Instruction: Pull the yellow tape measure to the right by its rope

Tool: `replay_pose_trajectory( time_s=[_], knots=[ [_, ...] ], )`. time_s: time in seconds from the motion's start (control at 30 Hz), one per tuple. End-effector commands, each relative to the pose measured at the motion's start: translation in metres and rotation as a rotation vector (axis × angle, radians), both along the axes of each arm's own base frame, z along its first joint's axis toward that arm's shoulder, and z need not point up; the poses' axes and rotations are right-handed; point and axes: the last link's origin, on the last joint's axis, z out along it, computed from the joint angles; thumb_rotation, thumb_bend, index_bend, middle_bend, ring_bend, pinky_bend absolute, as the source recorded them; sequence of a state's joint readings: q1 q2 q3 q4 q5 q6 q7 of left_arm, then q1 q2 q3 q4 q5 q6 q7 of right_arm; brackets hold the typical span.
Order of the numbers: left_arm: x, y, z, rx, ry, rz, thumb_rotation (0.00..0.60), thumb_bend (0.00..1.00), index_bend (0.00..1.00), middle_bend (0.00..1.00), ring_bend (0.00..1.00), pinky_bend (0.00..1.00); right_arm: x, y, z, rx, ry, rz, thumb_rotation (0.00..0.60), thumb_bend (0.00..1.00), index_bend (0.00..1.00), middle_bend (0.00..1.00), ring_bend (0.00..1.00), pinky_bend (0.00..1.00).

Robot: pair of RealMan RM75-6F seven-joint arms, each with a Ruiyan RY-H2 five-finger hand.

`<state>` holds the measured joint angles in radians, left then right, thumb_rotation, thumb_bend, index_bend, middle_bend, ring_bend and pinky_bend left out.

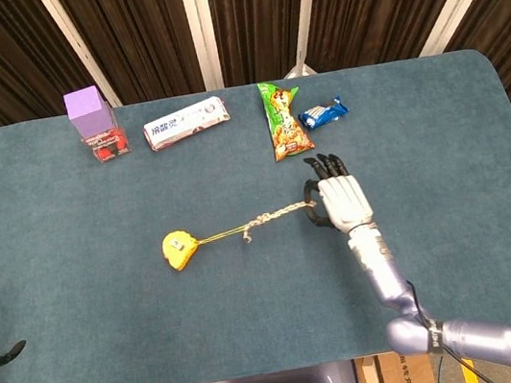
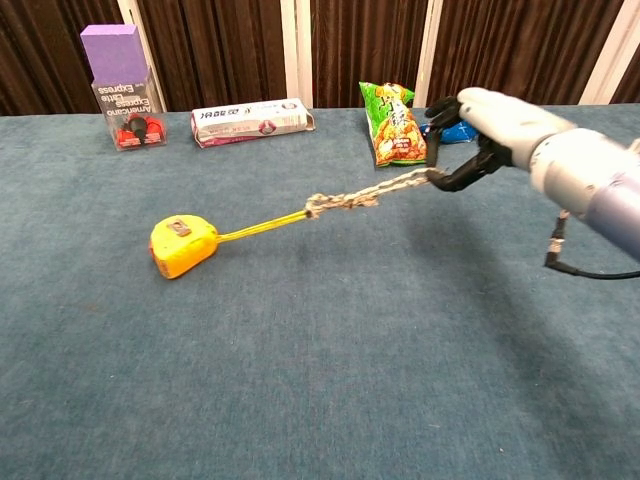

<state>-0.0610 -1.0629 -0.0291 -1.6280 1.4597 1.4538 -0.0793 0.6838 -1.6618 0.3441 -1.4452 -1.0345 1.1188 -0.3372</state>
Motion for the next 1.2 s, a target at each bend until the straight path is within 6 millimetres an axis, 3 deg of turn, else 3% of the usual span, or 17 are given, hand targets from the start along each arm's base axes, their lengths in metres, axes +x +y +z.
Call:
replay_pose_trajectory(
  time_s=[0.03, 0.4, 0.87, 1.2],
  knots=[
    [0.0, 0.0, 0.0, 0.001, 0.002, -0.002, 0.6, 0.0, 0.0, 0.0, 0.0, 0.0, -0.013, 0.002, 0.016, -0.026, 0.005, -0.029, 0.6, 0.47, 0.69, 0.15, 0.0, 0.0],
    [0.002, -0.001, -0.001, 0.001, 0.01, -0.015, 0.6, 0.0, 0.0, 0.0, 0.0, 0.0, -0.057, 0.003, 0.07, -0.114, 0.056, -0.11, 0.6, 0.47, 0.69, 0.14, 0.0, 0.0],
    [0.006, -0.001, -0.003, 0.005, 0.021, -0.03, 0.6, 0.0, 0.0, 0.0, 0.0, 0.0, -0.138, -0.001, 0.166, -0.301, 0.143, -0.292, 0.6, 0.47, 0.69, 0.14, 0.0, 0.0],
    [0.007, -0.002, -0.005, 0.003, 0.035, -0.036, 0.6, 0.0, 0.0, 0.0, 0.0, 0.0, -0.186, 0.0, 0.216, -0.405, 0.173, -0.425, 0.6, 0.47, 0.69, 0.14, 0.0, 0.0]
  ],
)
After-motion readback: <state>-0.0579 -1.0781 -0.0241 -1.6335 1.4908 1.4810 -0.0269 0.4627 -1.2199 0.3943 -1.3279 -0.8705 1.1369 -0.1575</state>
